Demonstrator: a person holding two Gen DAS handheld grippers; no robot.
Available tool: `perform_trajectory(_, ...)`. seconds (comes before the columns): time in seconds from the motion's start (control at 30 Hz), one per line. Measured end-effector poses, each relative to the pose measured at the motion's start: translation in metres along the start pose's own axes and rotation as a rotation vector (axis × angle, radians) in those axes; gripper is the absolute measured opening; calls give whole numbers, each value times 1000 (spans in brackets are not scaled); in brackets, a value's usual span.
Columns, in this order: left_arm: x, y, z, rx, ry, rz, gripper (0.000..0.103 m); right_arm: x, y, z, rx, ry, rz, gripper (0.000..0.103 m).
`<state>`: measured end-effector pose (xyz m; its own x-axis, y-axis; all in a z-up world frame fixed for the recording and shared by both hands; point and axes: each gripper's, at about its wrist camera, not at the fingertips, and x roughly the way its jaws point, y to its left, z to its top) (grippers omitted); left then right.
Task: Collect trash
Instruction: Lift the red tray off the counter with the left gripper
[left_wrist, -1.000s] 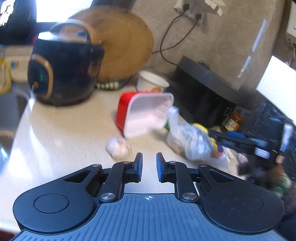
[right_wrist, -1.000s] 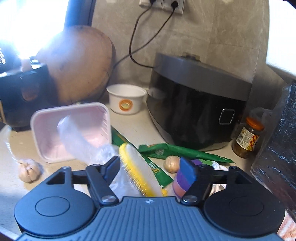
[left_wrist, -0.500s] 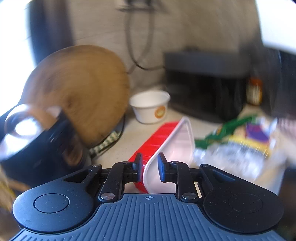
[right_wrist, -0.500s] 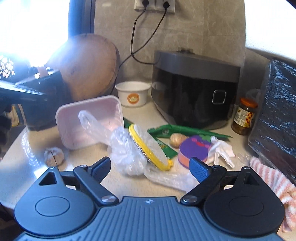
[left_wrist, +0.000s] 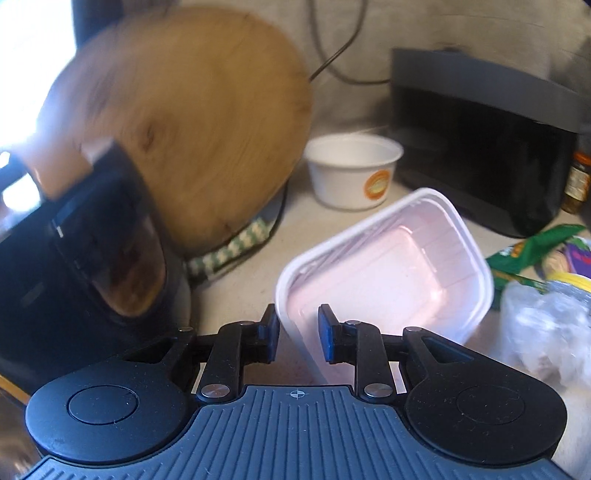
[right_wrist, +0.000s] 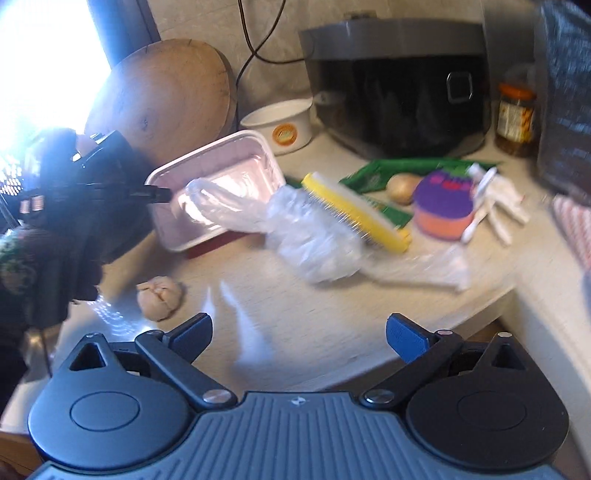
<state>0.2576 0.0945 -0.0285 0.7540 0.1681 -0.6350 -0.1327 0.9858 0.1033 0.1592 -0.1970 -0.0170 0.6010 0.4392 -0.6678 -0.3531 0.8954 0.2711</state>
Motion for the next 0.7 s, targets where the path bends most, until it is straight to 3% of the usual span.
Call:
perform_trajectory(0.13, 14, 17, -8, -105, 54, -67, 24, 8, 5, -2, 9, -25, -14, 103)
perform_trajectory(0.27, 17, 33, -23, -270, 109, -156, 20, 20, 8, -3, -4, -22, 4, 103)
perform_trajectory(0.33, 8, 35, -32, -275, 97, -175, 17, 27, 12, -6, -24, -11, -5, 103)
perform_trajectory(0.5, -30, 46, -53, -263, 29, -98, 13, 47, 17, -11, -29, 39, -22, 103)
perform_trajectory(0.7, -66, 76, -72, -360, 1, -14, 12, 56, 20, -15, -48, 58, -16, 103)
